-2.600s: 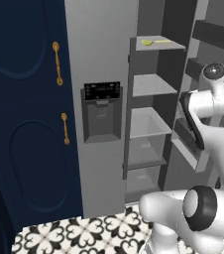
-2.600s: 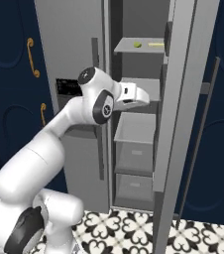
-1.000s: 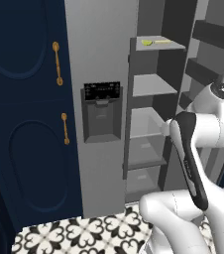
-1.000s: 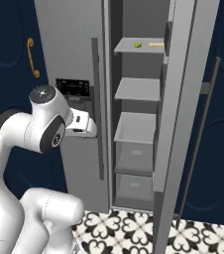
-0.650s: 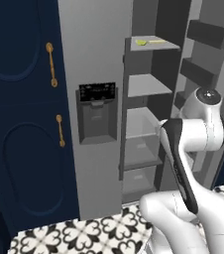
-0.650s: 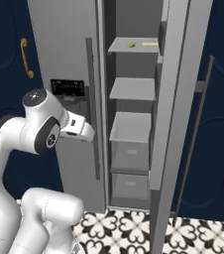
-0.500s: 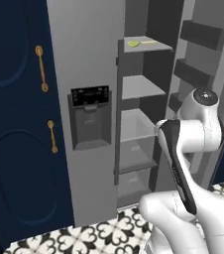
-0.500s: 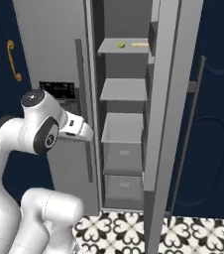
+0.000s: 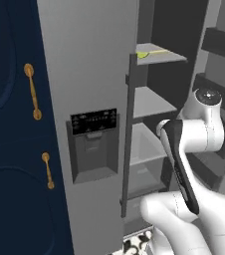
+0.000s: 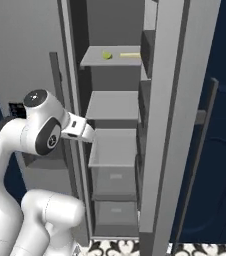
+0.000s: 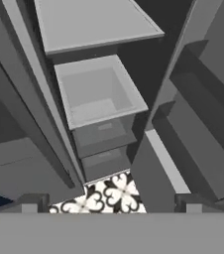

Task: Grab a lemon wedge from the fridge and one ice cube from the ice bowl, and put them in the glass of lemonade.

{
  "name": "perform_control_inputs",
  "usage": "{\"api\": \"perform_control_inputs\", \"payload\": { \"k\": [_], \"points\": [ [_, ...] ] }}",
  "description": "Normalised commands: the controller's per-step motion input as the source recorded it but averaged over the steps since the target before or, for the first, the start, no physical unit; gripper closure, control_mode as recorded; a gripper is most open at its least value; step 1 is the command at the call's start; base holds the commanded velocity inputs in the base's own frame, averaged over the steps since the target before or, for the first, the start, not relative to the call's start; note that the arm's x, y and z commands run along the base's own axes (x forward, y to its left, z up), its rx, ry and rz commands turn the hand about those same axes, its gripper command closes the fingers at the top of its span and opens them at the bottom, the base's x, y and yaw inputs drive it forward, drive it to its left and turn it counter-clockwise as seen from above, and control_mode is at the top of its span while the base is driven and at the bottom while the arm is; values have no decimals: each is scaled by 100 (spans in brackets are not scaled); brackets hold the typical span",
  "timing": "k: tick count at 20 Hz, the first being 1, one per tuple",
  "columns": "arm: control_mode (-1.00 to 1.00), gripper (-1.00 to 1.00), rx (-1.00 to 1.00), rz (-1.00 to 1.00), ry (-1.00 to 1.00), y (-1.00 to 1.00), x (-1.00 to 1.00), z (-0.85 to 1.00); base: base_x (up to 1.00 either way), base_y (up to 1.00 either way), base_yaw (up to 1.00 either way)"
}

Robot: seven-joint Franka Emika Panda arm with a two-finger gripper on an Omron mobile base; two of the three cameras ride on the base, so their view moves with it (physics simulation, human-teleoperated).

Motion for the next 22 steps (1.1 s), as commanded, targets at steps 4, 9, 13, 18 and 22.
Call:
{"api": "perform_control_inputs", "payload": {
  "k": [4, 9, 13, 18, 22],
  "points": [
    [100, -100, 0, 0, 0, 0, 0, 0, 86, -28, 0],
    [100, -100, 0, 0, 0, 0, 0, 0, 38, -30, 2],
    [100, -100, 0, 0, 0, 0, 0, 0, 30, -36, 8],
    [100, -100, 0, 0, 0, 0, 0, 0, 45, -25, 6],
    [100, -100, 0, 0, 0, 0, 0, 0, 77, 1, -3]
  ]
}}
